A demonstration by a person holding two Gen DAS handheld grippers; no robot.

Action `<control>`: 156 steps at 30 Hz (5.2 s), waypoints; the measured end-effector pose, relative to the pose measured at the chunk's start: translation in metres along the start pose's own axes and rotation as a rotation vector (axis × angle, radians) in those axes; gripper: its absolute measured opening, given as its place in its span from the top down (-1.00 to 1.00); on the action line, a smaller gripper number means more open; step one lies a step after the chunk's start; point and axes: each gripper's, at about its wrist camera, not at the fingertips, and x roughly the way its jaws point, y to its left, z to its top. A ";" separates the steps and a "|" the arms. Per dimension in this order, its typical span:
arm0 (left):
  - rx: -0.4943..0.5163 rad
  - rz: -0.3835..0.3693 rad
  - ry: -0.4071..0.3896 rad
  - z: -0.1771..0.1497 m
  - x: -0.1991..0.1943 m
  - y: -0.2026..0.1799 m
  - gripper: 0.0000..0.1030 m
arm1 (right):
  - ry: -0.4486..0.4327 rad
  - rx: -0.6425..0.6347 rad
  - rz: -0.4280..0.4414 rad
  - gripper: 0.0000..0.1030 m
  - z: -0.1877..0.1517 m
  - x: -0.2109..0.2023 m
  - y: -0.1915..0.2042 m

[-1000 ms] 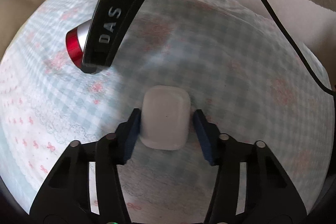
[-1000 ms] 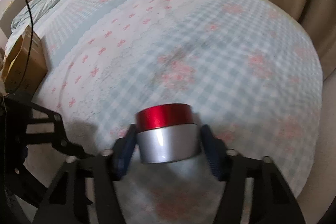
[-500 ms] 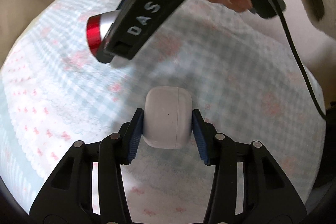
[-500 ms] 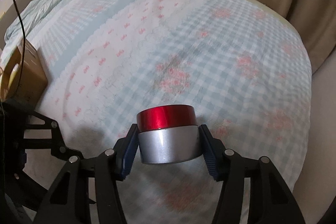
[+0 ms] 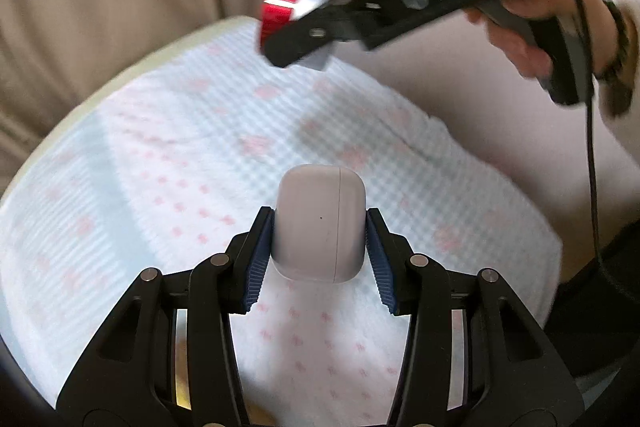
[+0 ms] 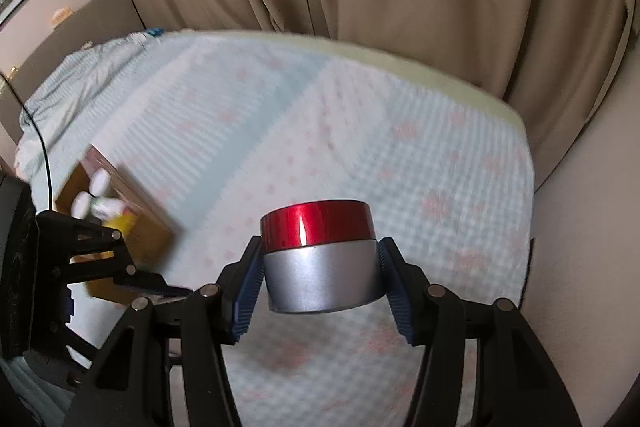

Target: Organize rigid objects

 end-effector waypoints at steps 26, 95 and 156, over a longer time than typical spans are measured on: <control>-0.361 0.229 -0.027 -0.192 -0.253 0.187 0.18 | -0.040 0.156 0.100 -0.02 0.071 -0.064 0.289; -0.415 0.132 0.143 -0.307 -0.189 0.293 -1.00 | 0.177 0.532 -0.088 -1.00 -0.034 0.100 0.379; -0.448 0.570 -0.431 -0.164 -0.459 0.112 -1.00 | -0.393 0.372 -0.402 -1.00 0.040 -0.248 0.359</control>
